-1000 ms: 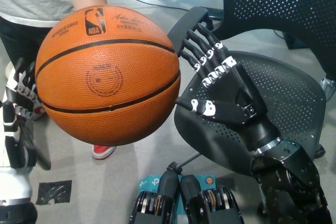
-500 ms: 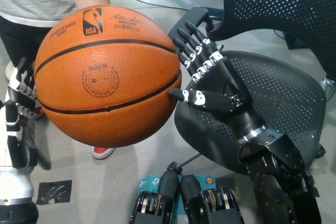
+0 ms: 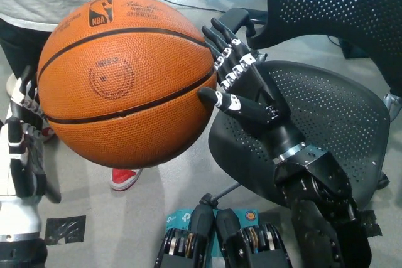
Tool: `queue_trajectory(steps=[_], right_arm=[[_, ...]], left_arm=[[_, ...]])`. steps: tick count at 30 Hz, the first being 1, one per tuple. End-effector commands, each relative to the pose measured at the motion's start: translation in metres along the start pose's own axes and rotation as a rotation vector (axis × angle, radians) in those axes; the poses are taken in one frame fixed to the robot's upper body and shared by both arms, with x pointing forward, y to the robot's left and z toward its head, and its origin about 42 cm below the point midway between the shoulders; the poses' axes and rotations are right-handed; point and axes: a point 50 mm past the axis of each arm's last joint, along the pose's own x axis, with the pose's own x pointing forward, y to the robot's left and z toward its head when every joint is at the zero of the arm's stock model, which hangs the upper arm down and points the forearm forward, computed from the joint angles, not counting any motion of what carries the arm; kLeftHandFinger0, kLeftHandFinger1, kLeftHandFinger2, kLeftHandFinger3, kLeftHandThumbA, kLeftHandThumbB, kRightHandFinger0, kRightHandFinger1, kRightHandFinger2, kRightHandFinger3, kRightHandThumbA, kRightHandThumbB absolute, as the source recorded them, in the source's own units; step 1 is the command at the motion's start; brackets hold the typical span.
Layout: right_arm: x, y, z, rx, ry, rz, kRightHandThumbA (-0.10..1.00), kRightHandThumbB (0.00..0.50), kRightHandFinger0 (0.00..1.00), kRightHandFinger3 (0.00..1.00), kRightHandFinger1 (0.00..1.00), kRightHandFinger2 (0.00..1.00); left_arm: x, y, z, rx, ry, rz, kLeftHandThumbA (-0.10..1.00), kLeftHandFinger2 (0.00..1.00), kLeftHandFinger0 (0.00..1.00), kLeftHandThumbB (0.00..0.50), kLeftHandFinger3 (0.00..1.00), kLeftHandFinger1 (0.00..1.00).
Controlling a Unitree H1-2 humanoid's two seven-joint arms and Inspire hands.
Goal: The robot grabs the basketball from a person using both hands and then drops it on the black chair in the front
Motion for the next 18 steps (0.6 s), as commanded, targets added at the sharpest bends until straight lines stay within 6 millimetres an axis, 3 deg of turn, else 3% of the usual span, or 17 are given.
queue_trajectory(steps=[1,2,4,8,12,16,18], right_arm=[[0.026,0.043,-0.001,0.010,-0.047,0.133,1.00,0.483,1.00,1.00,1.00,1.00],[0.026,0.042,-0.001,0.009,-0.047,0.131,1.00,0.482,1.00,1.00,1.00,1.00],[0.026,0.054,-0.020,-0.058,-0.020,0.103,1.00,0.437,1.00,1.00,1.00,1.00],[0.028,0.068,-0.044,-0.147,0.010,0.047,1.00,0.423,1.00,1.00,1.00,1.00],[0.031,0.082,-0.072,-0.203,0.005,0.027,1.00,0.288,1.00,1.00,1.00,1.00],[0.036,0.091,-0.086,-0.224,-0.026,0.012,1.00,0.253,1.00,1.00,1.00,1.00],[0.037,0.095,-0.092,-0.244,-0.047,0.021,1.00,0.221,1.00,1.00,1.00,1.00]], left_arm=[[0.013,-0.019,0.008,-0.010,-0.071,-0.065,1.00,1.00,1.00,0.199,1.00,1.00],[0.014,-0.020,0.008,-0.010,-0.070,-0.068,1.00,1.00,1.00,0.199,1.00,1.00],[0.017,-0.030,0.007,-0.033,-0.047,-0.075,1.00,1.00,1.00,0.199,1.00,1.00],[0.022,-0.047,0.003,0.004,-0.007,-0.088,1.00,1.00,1.00,0.152,1.00,1.00],[0.030,-0.071,0.003,-0.025,0.035,-0.099,1.00,1.00,1.00,0.172,1.00,1.00],[0.037,-0.087,0.004,-0.084,0.050,-0.109,1.00,1.00,1.00,0.149,1.00,1.00],[0.039,-0.091,0.005,-0.027,0.042,-0.129,1.00,1.00,1.00,0.141,1.00,1.00]])
